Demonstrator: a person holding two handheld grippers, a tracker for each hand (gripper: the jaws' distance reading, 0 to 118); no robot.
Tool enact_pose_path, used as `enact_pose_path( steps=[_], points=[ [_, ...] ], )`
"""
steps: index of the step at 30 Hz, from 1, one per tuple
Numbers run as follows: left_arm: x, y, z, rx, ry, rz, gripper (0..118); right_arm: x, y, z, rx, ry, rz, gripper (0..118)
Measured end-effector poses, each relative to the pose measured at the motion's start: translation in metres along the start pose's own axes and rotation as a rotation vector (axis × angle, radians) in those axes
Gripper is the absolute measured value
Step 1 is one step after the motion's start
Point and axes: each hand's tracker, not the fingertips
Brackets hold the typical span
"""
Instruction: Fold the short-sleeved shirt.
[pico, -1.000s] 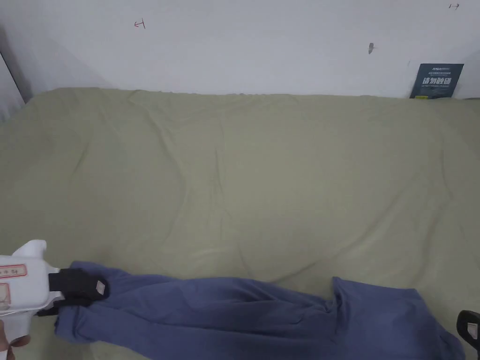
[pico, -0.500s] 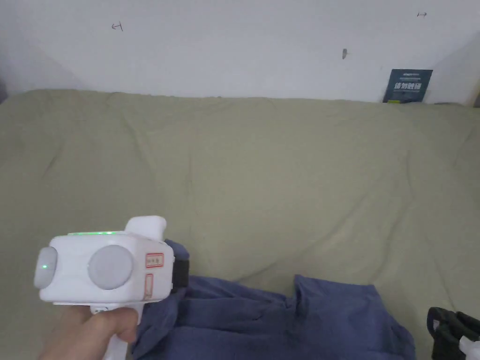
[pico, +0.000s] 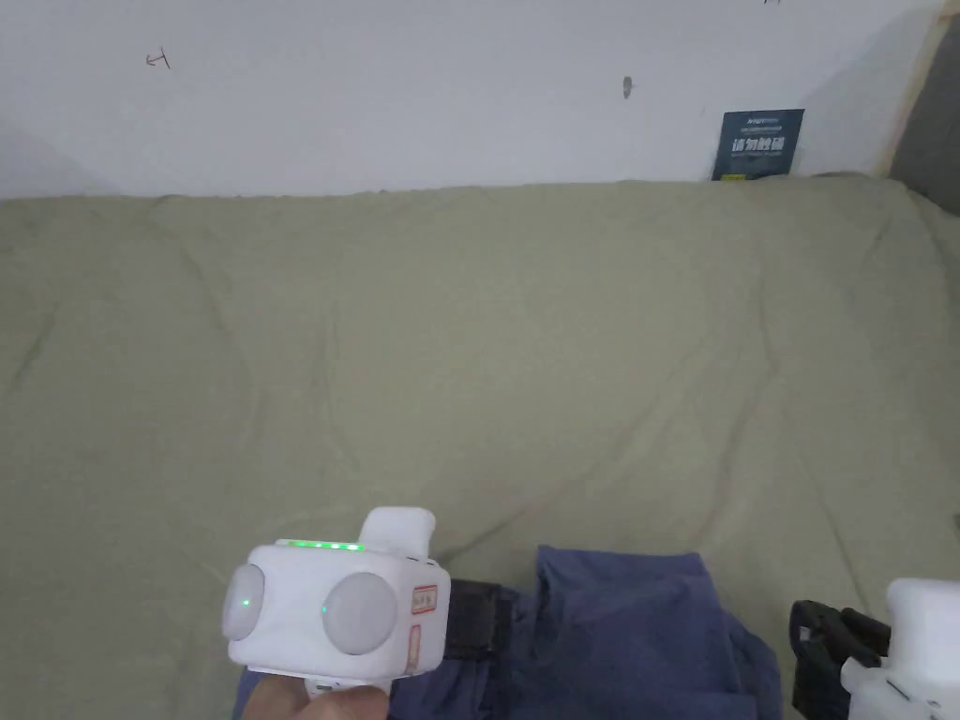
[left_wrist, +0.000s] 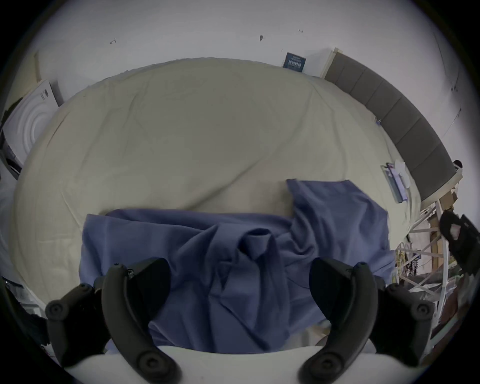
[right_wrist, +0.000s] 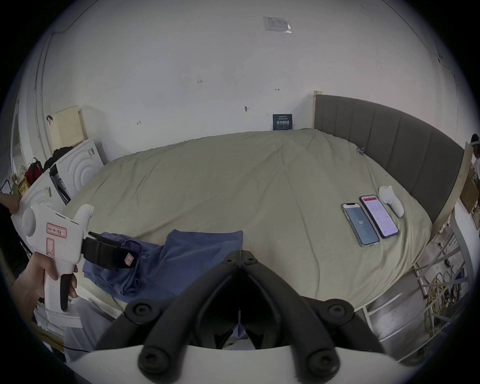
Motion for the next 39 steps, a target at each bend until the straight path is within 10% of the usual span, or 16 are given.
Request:
enact_pose_path(
  steps=[3,4,6,19,39],
  points=[
    [-0.019,0.003,0.043,0.04,-0.002,0.033,105,-0.002,-0.001,0.0,-0.008,0.022,-0.015,0],
    [-0.03,0.002,0.053,0.056,0.006,0.061,83,-0.002,-0.001,-0.001,-0.011,0.032,-0.018,0],
    [-0.069,0.0,0.064,0.107,-0.025,0.118,0,-0.005,-0.002,-0.002,-0.017,0.049,-0.02,0],
    [-0.046,-0.024,-0.077,-0.151,-0.508,0.346,0,-0.014,-0.008,-0.01,-0.074,0.059,-0.016,0],
    [-0.192,-0.031,0.055,0.031,-0.28,0.302,0,-0.043,-0.002,-0.021,-0.082,0.111,0.01,0]
  ],
)
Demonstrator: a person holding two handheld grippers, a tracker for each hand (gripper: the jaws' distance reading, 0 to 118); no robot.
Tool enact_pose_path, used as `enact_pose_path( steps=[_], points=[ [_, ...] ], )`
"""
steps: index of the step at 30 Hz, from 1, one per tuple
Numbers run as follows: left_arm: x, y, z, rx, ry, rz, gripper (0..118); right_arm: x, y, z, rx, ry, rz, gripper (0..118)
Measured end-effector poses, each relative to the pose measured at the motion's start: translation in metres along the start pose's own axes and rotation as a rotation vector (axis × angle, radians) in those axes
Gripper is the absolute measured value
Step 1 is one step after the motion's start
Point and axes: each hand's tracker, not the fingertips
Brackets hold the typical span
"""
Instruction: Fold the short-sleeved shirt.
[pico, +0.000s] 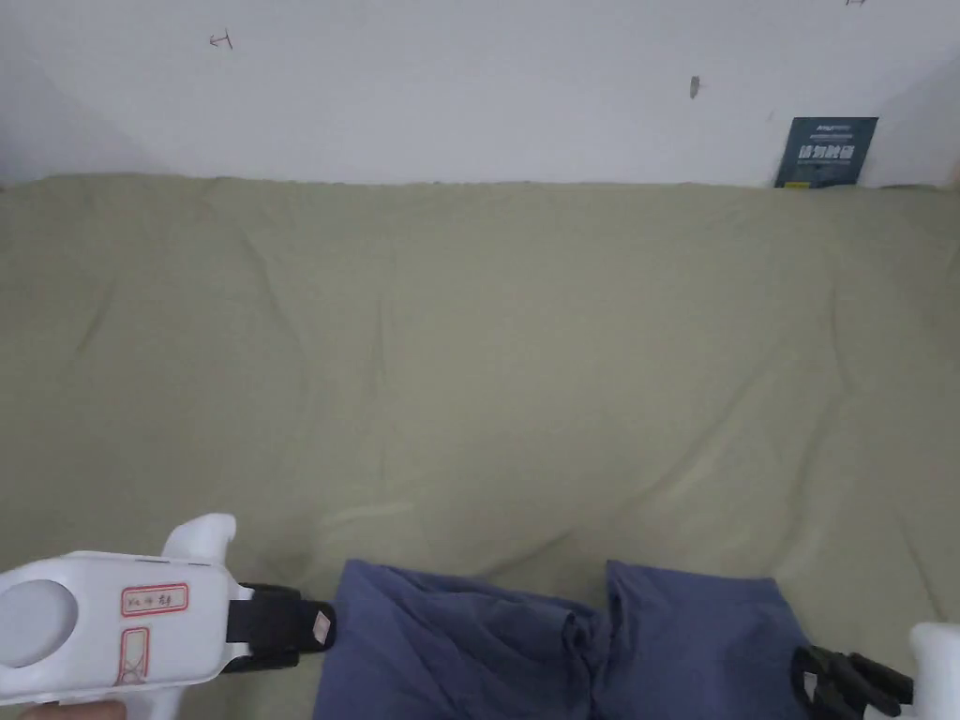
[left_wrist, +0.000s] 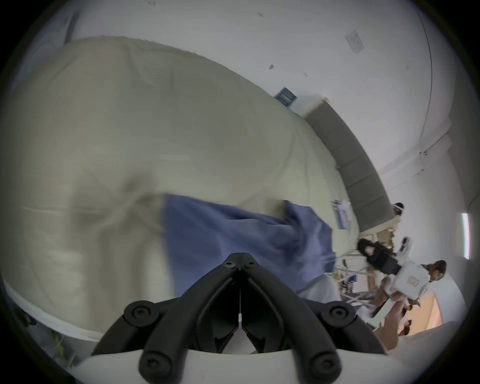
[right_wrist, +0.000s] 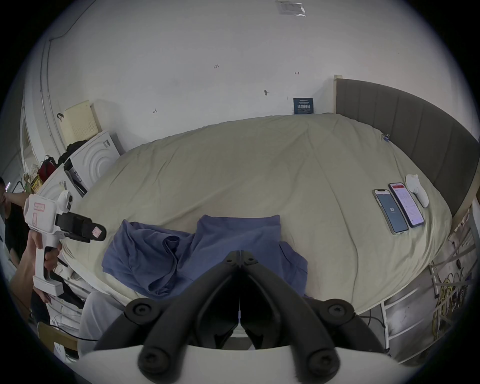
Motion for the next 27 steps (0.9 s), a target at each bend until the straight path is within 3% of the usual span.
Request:
enact_pose_path(
  steps=[3,4,6,7,9,13,15,16,17,19,20,22,25,27],
  points=[
    [-0.008,-0.003,-0.011,-0.031,-0.146,0.023,0,-0.006,0.003,-0.003,-0.007,-0.005,0.019,0],
    [-0.009,-0.002,-0.015,-0.051,-0.176,0.02,17,-0.008,0.003,-0.004,-0.009,-0.004,0.022,0],
    [-0.008,-0.001,-0.032,-0.092,-0.195,-0.006,111,-0.01,0.004,-0.005,-0.018,-0.005,0.029,0],
    [-0.015,-0.001,-0.027,0.033,-0.218,0.001,116,-0.011,0.004,-0.005,-0.021,-0.007,0.034,0],
    [-0.025,0.002,-0.035,-0.091,-0.202,0.059,115,-0.013,0.004,-0.004,-0.026,-0.012,0.044,0],
    [-0.042,0.007,-0.083,-0.139,-0.29,0.117,114,-0.013,0.003,-0.006,-0.039,-0.026,0.051,0],
    [-0.05,0.011,-0.096,-0.113,-0.416,0.133,113,-0.012,0.003,-0.006,-0.044,-0.037,0.049,0],
    [-0.051,0.012,-0.103,-0.126,-0.483,0.159,104,-0.012,0.003,-0.005,-0.046,-0.038,0.048,0],
    [-0.052,0.011,-0.112,-0.157,-0.521,0.189,84,-0.011,0.003,-0.005,-0.047,-0.039,0.045,0],
    [-0.042,-0.001,-0.124,-0.162,-0.369,0.155,15,-0.009,0.003,-0.003,-0.045,-0.046,0.043,0],
    [-0.046,-0.006,-0.132,-0.167,-0.306,0.126,15,-0.009,0.003,-0.001,-0.042,-0.051,0.041,0],
    [-0.054,-0.003,-0.121,-0.14,-0.465,0.268,15,-0.008,0.004,0.003,-0.04,-0.057,0.038,0],
    [-0.047,-0.004,-0.1,-0.1,-0.357,0.196,13,-0.004,0.005,0.008,-0.029,-0.053,0.037,0],
    [-0.034,-0.015,-0.075,-0.047,-0.401,0.267,11,-0.002,0.006,0.009,-0.025,-0.048,0.033,0]
  ],
)
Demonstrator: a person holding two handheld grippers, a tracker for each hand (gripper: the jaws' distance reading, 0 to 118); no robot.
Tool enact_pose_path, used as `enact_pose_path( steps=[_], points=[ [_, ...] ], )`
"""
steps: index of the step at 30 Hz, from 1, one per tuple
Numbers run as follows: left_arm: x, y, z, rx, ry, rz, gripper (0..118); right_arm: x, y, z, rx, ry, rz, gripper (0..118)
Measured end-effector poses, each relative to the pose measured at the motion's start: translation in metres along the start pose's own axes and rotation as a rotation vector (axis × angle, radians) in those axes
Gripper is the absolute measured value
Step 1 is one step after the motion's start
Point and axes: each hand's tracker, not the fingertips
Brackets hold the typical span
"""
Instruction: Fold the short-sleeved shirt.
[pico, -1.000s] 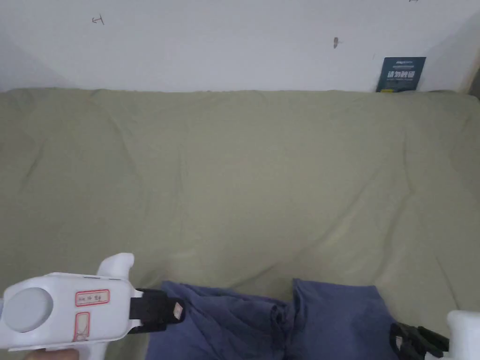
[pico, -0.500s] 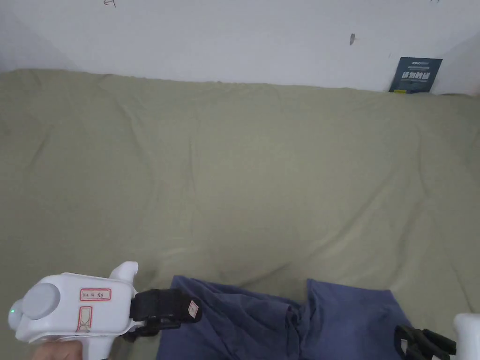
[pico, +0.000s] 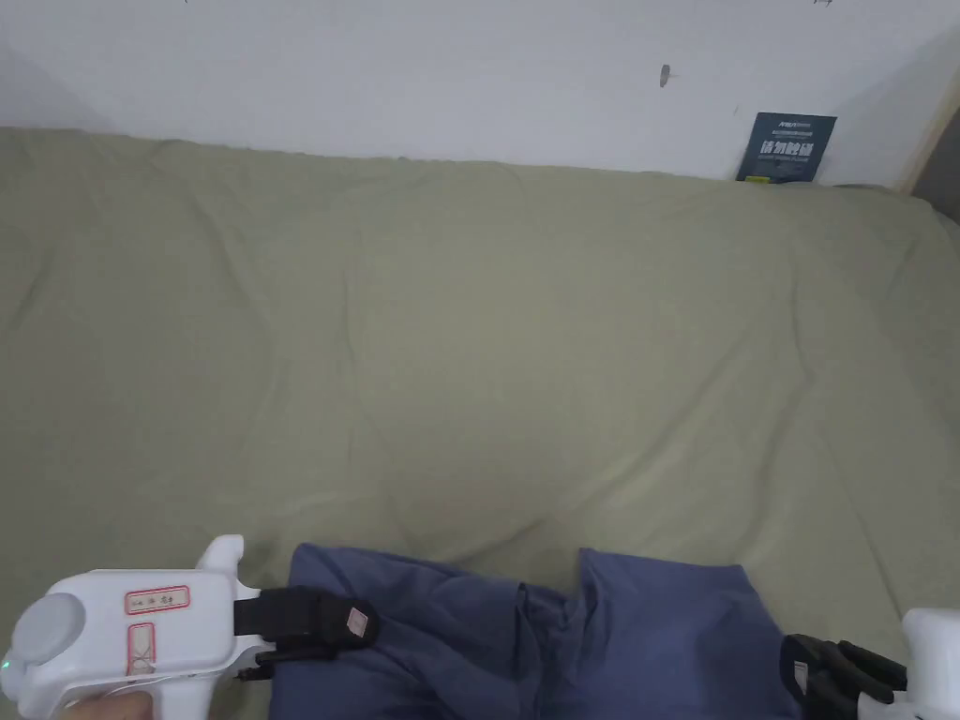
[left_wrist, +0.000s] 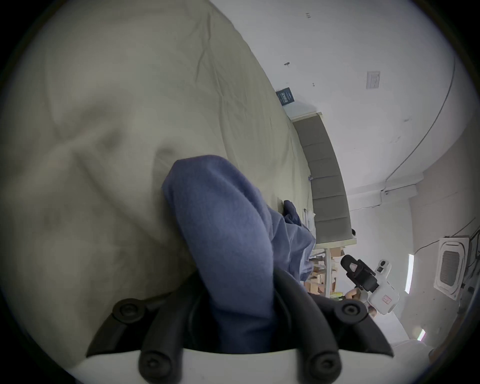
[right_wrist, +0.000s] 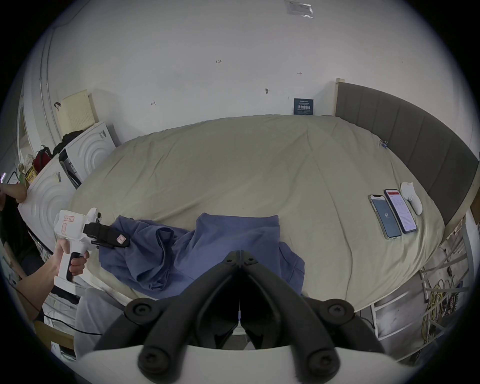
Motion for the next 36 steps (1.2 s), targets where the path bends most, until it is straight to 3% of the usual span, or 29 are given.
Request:
enact_pose_path(
  steps=[3,11,14,23,31,32,33,34,35,36],
  points=[
    [-0.014,0.013,0.035,0.052,0.004,0.013,11,0.001,0.001,0.004,0.013,0.019,-0.008,0],
    [0.038,0.0,0.151,0.215,0.355,-0.107,11,-0.001,0.013,0.005,0.065,0.058,-0.001,0],
    [0.074,-0.007,0.158,0.219,0.505,-0.154,11,-0.002,0.012,0.004,0.069,0.069,0.002,0],
    [0.177,-0.031,0.065,0.097,0.741,-0.422,11,0.006,-0.004,0.02,0.071,0.058,-0.016,0],
    [0.206,-0.054,-0.056,-0.04,0.899,-0.588,12,0.01,-0.005,0.026,0.089,0.085,-0.06,0],
    [0.206,-0.057,-0.073,-0.062,0.918,-0.614,15,0.009,-0.005,0.026,0.09,0.087,-0.064,0],
    [0.206,-0.061,-0.09,-0.081,0.927,-0.627,31,0.009,-0.006,0.027,0.093,0.091,-0.067,0],
    [0.205,-0.064,-0.106,-0.088,0.916,-0.613,31,0.009,-0.006,0.027,0.094,0.093,-0.071,0],
    [0.206,-0.07,-0.121,-0.095,0.882,-0.621,42,0.009,-0.007,0.027,0.092,0.093,-0.076,0],
    [0.204,-0.072,-0.134,-0.105,0.823,-0.618,71,0.01,-0.008,0.026,0.089,0.095,-0.08,0]
  ],
)
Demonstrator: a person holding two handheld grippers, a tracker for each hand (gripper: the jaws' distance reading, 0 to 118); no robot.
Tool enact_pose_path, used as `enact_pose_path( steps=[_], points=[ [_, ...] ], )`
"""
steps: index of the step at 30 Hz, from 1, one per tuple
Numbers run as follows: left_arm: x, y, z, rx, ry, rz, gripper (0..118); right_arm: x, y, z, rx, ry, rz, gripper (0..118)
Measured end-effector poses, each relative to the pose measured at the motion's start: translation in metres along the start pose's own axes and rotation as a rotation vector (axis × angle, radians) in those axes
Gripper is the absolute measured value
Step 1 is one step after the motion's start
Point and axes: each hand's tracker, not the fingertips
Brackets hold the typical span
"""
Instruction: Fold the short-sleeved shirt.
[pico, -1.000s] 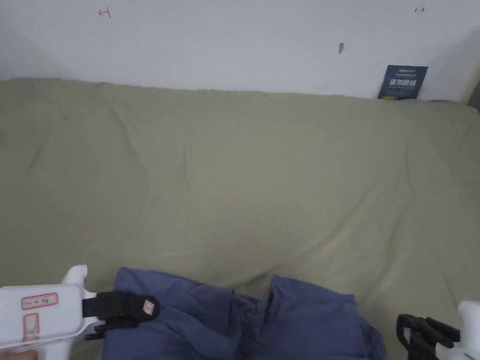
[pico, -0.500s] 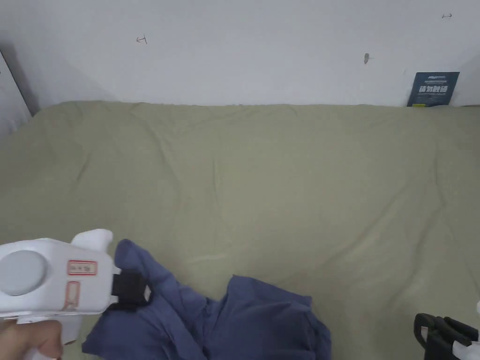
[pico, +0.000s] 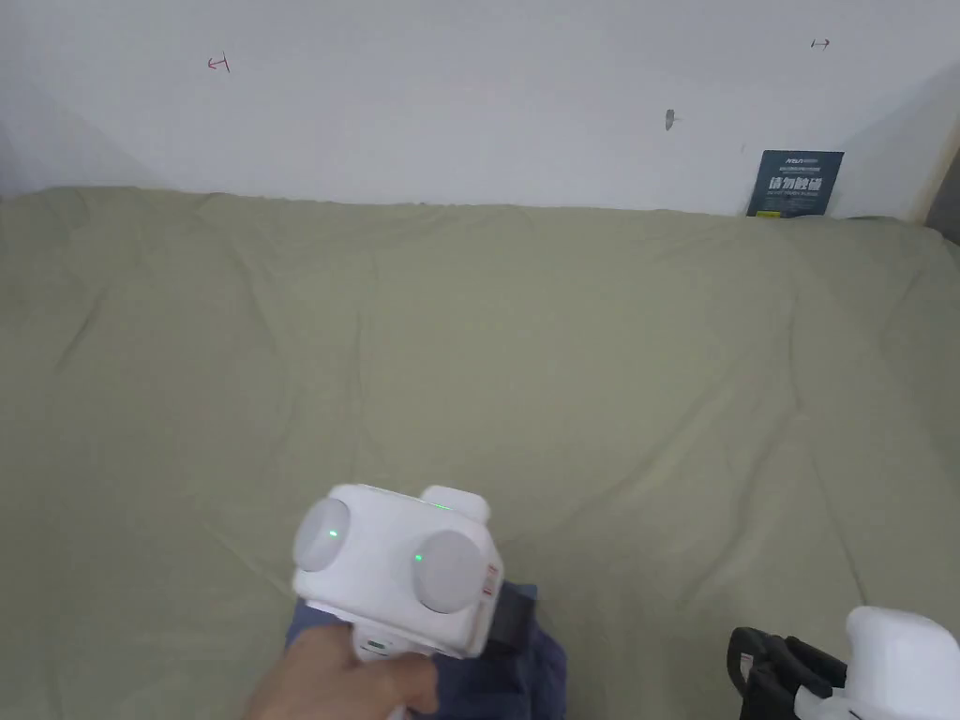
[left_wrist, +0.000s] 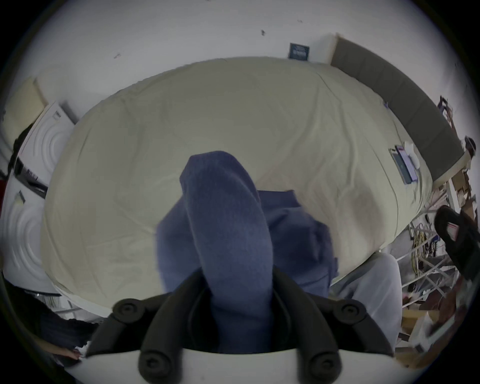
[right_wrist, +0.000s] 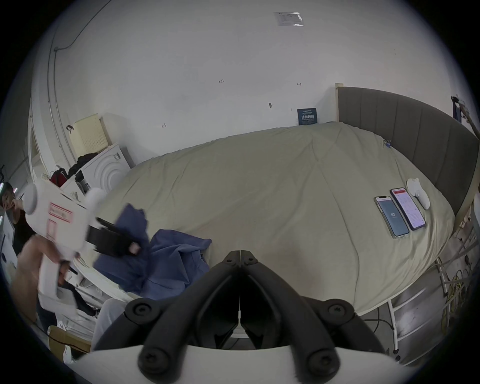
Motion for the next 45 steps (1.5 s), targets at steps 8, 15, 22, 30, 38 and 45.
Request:
enact_pose_path(
  steps=[8,15,22,30,38,45],
  points=[
    [-0.03,0.004,0.017,0.036,-0.249,0.13,112,0.012,-0.003,0.0,-0.019,-0.021,-0.012,0],
    [-0.132,-0.029,0.027,0.175,-0.484,0.33,0,0.014,-0.007,-0.01,-0.042,-0.013,-0.055,0],
    [-0.133,-0.031,-0.046,0.063,-0.777,0.445,0,0.005,-0.01,-0.015,-0.069,0.005,-0.064,0],
    [-0.083,-0.041,-0.1,-0.05,-0.789,0.419,0,-0.001,-0.01,-0.026,-0.122,0.007,-0.015,0],
    [-0.166,-0.051,-0.004,0.127,-0.607,0.34,0,-0.057,0.006,-0.093,-0.223,0.308,-0.014,0],
    [-0.235,-0.074,0.004,0.138,-0.336,0.365,0,-0.076,-0.015,-0.21,-0.478,0.767,-0.286,0]
  ],
)
